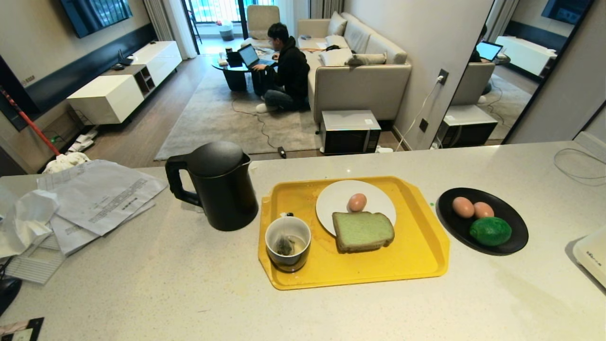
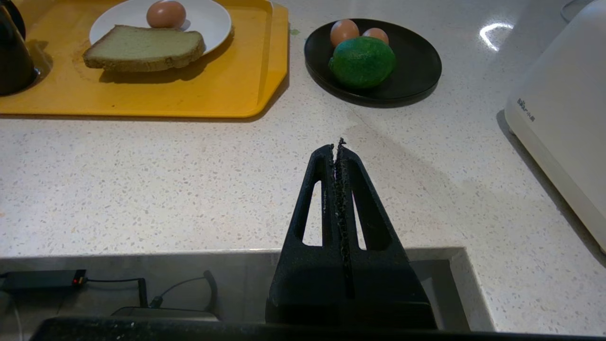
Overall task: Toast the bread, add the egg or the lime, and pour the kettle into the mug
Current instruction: Pick up the kettle
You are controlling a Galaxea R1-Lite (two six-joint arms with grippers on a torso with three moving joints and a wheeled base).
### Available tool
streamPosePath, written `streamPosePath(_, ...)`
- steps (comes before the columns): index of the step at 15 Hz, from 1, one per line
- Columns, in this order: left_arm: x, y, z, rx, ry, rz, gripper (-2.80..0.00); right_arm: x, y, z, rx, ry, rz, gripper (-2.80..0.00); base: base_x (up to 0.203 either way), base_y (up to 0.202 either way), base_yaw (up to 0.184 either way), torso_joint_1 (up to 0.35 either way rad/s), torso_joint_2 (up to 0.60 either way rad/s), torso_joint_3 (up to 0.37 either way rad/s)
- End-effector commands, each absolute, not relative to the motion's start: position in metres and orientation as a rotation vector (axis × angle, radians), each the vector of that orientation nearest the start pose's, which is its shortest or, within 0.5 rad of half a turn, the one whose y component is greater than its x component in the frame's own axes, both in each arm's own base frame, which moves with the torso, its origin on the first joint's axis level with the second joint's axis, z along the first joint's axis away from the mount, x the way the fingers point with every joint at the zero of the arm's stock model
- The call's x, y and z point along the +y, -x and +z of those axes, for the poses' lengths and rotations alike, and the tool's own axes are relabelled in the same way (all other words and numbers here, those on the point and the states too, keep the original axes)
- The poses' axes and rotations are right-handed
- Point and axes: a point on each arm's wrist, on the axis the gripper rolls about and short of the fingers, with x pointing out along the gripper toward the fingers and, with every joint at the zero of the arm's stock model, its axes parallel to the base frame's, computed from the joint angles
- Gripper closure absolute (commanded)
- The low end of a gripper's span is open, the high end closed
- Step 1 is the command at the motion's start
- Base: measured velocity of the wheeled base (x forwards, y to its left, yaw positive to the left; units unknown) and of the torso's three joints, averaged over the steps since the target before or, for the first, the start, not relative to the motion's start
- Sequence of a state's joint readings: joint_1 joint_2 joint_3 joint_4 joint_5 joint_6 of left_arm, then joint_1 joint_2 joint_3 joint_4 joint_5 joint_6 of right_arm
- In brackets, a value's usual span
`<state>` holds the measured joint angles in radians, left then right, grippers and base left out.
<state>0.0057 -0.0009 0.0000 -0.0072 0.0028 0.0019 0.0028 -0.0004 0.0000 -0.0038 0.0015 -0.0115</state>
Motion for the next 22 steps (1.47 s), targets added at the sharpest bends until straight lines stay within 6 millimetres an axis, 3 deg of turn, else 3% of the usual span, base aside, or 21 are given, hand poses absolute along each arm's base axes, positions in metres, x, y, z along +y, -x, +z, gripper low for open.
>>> streamPosePath(1, -0.0001, 0.0228, 0.0763, -0.008, -0.002, 0.009, 0.00, 0.0000, 0.0227, 0.0755, -0.003, 0.012, 0.005, 0.00, 0.000, 0.000, 0.000, 0.000, 0.00, 0.000)
streamPosePath(17, -0.0001, 0.0229, 0.0762, -0.009, -0.009, 0.009, 0.00, 0.0000, 0.0227, 0.0755, -0.003, 0.012, 0.006, 0.00, 0.000, 0.000, 0.000, -0.002, 0.00, 0.004)
streamPosePath(22, -0.0001, 0.0229, 0.0762, -0.009, -0.010, 0.008, 0.00, 0.0000, 0.0227, 0.0755, -0.003, 0.012, 0.006, 0.00, 0.000, 0.000, 0.000, -0.161, 0.31, 0.138)
